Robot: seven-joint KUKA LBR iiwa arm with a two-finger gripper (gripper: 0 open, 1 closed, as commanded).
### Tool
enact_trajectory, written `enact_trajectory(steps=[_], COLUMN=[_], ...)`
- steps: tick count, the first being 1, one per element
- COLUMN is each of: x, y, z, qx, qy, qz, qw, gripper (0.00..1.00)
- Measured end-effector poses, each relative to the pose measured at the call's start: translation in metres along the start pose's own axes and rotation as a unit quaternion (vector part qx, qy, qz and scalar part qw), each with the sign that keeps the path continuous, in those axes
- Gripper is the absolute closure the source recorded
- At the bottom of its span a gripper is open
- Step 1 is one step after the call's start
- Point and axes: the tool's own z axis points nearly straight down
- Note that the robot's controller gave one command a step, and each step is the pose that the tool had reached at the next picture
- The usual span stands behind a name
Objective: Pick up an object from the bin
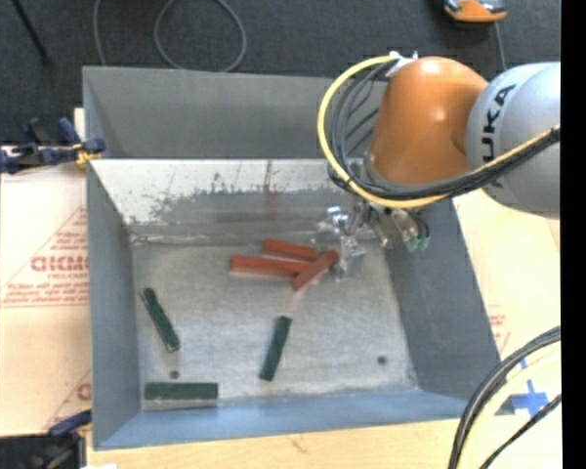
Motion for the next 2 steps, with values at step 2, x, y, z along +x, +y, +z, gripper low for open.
enact_trajectory(steps=[2], x=[0.002], y=[-0.029], z=[-0.122], qx=[0.001], qy=[-0.0005], qz=[-0.063], qw=[0.9980], gripper=[1.00])
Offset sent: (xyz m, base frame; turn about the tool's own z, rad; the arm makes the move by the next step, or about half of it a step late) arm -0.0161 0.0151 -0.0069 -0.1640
